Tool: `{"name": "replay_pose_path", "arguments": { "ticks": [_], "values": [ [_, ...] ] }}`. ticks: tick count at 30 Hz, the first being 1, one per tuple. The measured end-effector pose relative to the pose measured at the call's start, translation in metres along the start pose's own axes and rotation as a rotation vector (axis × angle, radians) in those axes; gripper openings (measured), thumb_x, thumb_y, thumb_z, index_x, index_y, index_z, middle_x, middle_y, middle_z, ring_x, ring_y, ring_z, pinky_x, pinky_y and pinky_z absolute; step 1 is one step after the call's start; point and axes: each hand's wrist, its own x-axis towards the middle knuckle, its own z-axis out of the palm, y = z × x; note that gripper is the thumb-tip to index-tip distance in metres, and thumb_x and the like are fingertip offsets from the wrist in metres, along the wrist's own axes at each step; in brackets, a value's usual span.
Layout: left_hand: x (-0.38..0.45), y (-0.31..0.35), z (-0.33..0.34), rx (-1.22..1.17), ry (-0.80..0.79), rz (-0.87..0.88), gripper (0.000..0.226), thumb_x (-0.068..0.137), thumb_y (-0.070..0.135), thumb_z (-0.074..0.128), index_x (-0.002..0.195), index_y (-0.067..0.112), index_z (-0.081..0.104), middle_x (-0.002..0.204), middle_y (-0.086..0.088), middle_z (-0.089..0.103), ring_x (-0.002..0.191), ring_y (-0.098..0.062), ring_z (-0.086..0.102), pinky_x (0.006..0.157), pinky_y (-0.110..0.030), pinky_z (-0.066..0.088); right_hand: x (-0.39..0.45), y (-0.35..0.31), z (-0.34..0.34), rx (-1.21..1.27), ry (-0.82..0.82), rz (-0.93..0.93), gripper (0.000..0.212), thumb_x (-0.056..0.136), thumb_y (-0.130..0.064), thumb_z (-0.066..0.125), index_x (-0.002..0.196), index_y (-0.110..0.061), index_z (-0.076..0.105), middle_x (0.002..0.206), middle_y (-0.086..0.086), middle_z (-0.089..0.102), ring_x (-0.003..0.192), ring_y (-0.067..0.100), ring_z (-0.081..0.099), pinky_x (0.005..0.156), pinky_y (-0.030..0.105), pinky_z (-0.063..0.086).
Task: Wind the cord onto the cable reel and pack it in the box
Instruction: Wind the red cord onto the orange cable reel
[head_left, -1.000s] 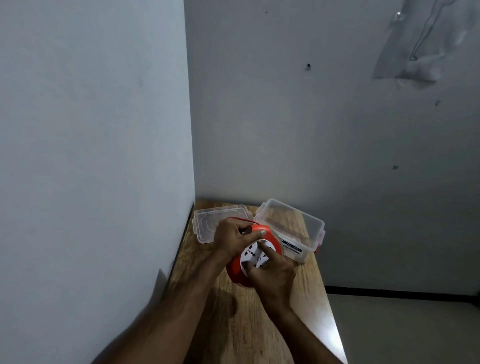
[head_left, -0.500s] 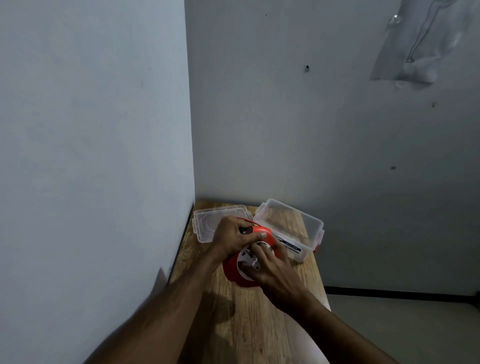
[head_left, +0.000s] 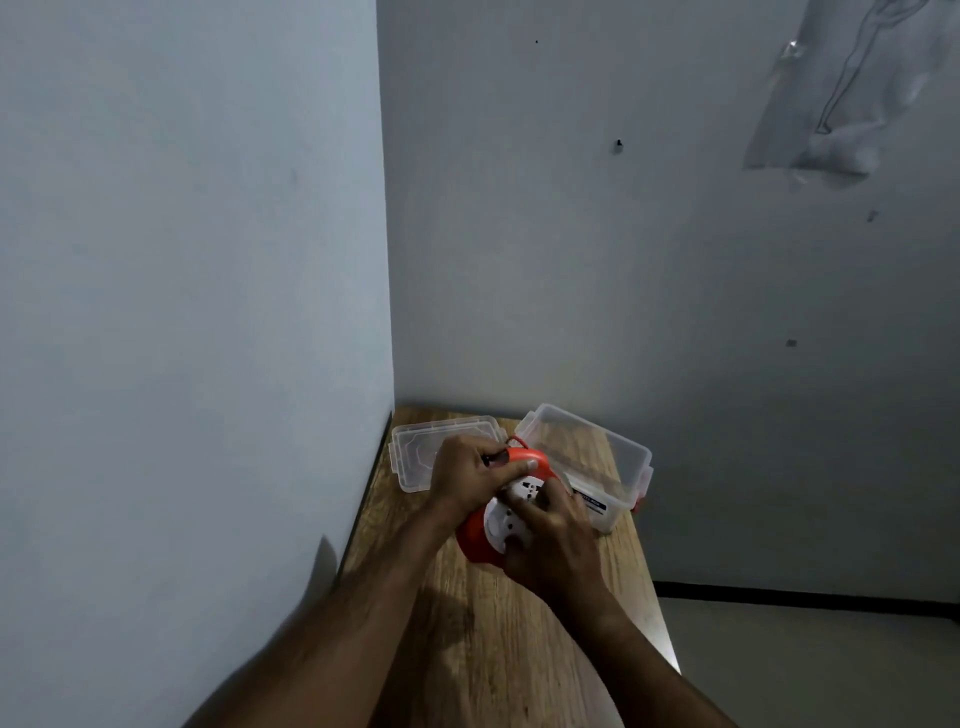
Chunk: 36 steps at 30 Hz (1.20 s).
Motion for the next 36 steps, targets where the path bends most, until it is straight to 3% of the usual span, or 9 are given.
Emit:
{"name": "replay_pose_path", "arguments": {
  "ticks": [5,7,10,15,18,21,24,28,36],
  "values": [
    [-0.003,0.0,0.002,-0.034,0.054,-0.043,0.048,0.078,0.061,0.077,0.087,0.015,0.082,0.077,0.0,0.078,0.068,-0.014,0.073,0.066,-0.041,0.062,-0.001,-0.017,0.007,0.215,0.132,0.323,0.06,0.075,-0.051,0.077,0.128,-0.026,0.066,0.109,0.001,0.075,0.091,0.013,0.071,0.085,0.04,0.061],
    [-0.003,0.002,0.003,-0.018,0.058,-0.021,0.043,0.079,0.056,0.08,0.093,0.015,0.083,0.082,0.001,0.08,0.067,-0.006,0.072,0.065,-0.031,0.062,0.0,-0.028,0.009,0.318,0.208,0.46,0.059,0.072,-0.039,0.085,0.127,-0.024,0.069,0.105,0.0,0.077,0.083,0.009,0.072,0.084,0.039,0.063],
    [-0.005,0.005,0.003,0.012,0.073,-0.008,0.038,0.081,0.044,0.084,0.104,0.013,0.082,0.094,-0.002,0.081,0.071,0.004,0.069,0.068,-0.016,0.059,0.002,-0.042,0.009,0.478,0.308,0.692,0.064,0.066,-0.024,0.093,0.125,-0.019,0.071,0.118,0.007,0.074,0.102,0.02,0.072,0.09,0.042,0.061],
    [-0.004,0.002,0.004,0.067,0.06,-0.013,0.039,0.08,0.05,0.082,0.099,0.015,0.083,0.085,0.001,0.081,0.07,-0.006,0.072,0.066,-0.028,0.062,0.004,-0.051,0.011,0.614,0.318,0.897,0.066,0.067,-0.019,0.094,0.128,-0.018,0.069,0.131,0.008,0.068,0.118,0.024,0.064,0.089,0.03,0.054],
    [-0.001,-0.005,0.0,0.053,0.039,-0.031,0.037,0.081,0.049,0.082,0.096,0.015,0.083,0.085,0.002,0.08,0.068,-0.001,0.07,0.064,-0.023,0.058,0.0,-0.043,0.007,0.493,0.26,0.676,0.062,0.073,-0.03,0.091,0.129,-0.018,0.069,0.123,0.004,0.072,0.106,0.011,0.067,0.078,0.01,0.047],
    [0.0,-0.008,-0.005,0.019,0.042,-0.054,0.035,0.081,0.048,0.082,0.096,0.016,0.083,0.088,0.002,0.081,0.074,-0.002,0.073,0.069,-0.027,0.063,-0.007,-0.022,0.004,0.089,0.217,0.17,0.049,0.082,-0.03,0.084,0.125,-0.013,0.068,0.105,0.007,0.076,0.086,0.016,0.073,0.072,0.027,0.061],
    [0.003,-0.005,-0.008,0.021,0.004,-0.05,0.04,0.081,0.046,0.083,0.105,0.014,0.082,0.097,0.002,0.081,0.078,0.001,0.072,0.072,-0.022,0.062,-0.008,-0.002,0.002,-0.174,0.086,-0.255,0.056,0.079,-0.027,0.083,0.129,-0.019,0.059,0.118,0.01,0.064,0.105,0.026,0.066,0.084,0.047,0.06],
    [0.007,-0.003,-0.009,0.02,-0.016,-0.043,0.037,0.079,0.048,0.084,0.098,0.016,0.083,0.086,0.005,0.08,0.072,0.006,0.07,0.066,-0.015,0.056,0.006,0.009,-0.006,-0.292,-0.168,-0.3,0.075,0.074,-0.025,0.083,0.141,-0.031,0.05,0.147,0.013,0.044,0.137,0.034,0.042,0.101,0.059,0.047],
    [0.013,-0.003,-0.015,0.023,-0.046,-0.036,0.039,0.078,0.053,0.083,0.098,0.019,0.084,0.086,0.007,0.08,0.075,-0.001,0.073,0.072,-0.033,0.064,0.016,0.005,-0.014,-0.329,-0.246,-0.339,0.079,0.078,-0.027,0.08,0.148,-0.031,0.042,0.15,0.015,0.041,0.138,0.034,0.044,0.105,0.056,0.043]
  ]
}}
